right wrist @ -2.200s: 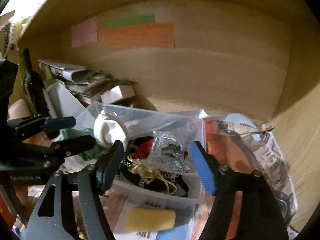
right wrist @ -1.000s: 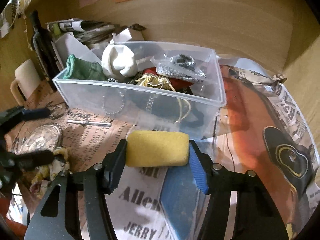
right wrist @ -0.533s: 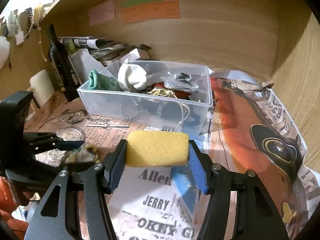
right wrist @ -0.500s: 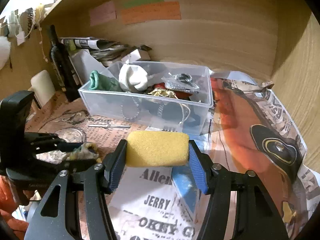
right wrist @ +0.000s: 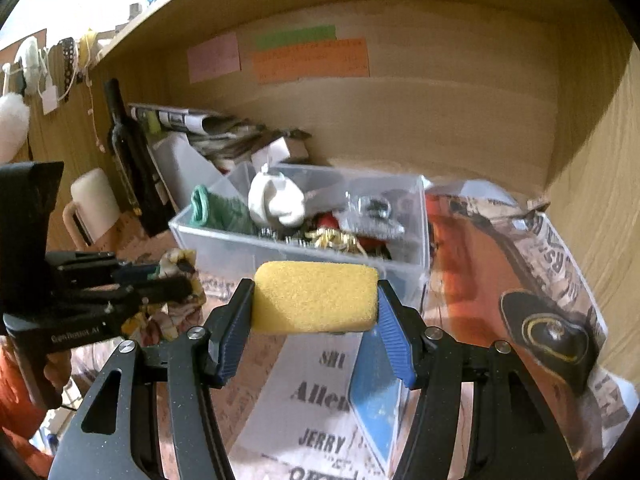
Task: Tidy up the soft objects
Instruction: 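Grasp the yellow sponge with the right tool while the left tool grasps the floral cloth, then lower the sponge and floral cloth into the clear box and open both tools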
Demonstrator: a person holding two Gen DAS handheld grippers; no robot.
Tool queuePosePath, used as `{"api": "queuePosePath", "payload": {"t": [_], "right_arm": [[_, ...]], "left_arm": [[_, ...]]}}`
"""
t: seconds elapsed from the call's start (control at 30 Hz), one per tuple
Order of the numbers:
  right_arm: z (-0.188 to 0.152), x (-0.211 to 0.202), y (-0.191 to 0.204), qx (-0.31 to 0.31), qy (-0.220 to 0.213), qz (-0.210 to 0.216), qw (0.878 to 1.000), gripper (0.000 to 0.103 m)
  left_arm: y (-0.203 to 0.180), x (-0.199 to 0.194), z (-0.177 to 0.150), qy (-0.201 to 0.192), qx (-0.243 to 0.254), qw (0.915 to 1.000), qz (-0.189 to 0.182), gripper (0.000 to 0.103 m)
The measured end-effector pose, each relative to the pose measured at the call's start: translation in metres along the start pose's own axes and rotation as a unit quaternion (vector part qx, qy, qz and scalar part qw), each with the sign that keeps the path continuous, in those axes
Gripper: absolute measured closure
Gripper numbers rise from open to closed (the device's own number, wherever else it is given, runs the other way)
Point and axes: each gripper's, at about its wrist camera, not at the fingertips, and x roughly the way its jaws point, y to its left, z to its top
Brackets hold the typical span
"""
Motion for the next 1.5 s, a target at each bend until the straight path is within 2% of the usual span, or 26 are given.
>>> {"api": "queuePosePath", "payload": {"t": [0.33, 0.53, 0.73, 1.03, 1.27, 1.37, 1.47, 1.5], "right_arm": [[0.031, 0.005, 0.002, -0.007, -0.038, 0.006, 0.999, 0.047], [0.048, 0.016, 0.001, -0.012, -0.047, 0.008, 0.999, 0.047], [0.058, 0.043, 0.000, -0.015, -0.028, 0.013, 0.999, 0.047], [0.049, 0.099, 0.002, -0.022, 0.033, 0.014, 0.999, 0.047], [0.043, 0.113, 0.000, -0.026, 0.048, 0.007, 0.998, 0.045], [0.041, 0.116, 0.001, -0.029, 0.052, 0.001, 0.998, 0.044], [0.041, 0.117, 0.001, -0.028, 0.059, 0.003, 0.998, 0.036], [0.041, 0.118, 0.001, -0.026, 0.059, 0.003, 0.998, 0.032]], "left_arm": [[0.010, -0.014, 0.052, -0.074, -0.003, 0.9969, 0.027, 0.083], [0.019, -0.005, 0.075, -0.092, -0.007, 0.9948, 0.042, 0.083], [0.030, 0.022, 0.086, -0.074, -0.021, 0.9960, 0.045, 0.083], [0.041, 0.063, 0.086, -0.033, -0.032, 0.9978, 0.048, 0.083], [0.045, 0.083, 0.081, -0.007, -0.036, 0.9982, 0.048, 0.083], [0.043, 0.084, 0.080, -0.001, -0.034, 0.9984, 0.046, 0.076], [0.041, 0.082, 0.080, 0.003, -0.033, 0.9987, 0.040, 0.062], [0.041, 0.080, 0.080, 0.002, -0.033, 0.9987, 0.038, 0.054]]}}
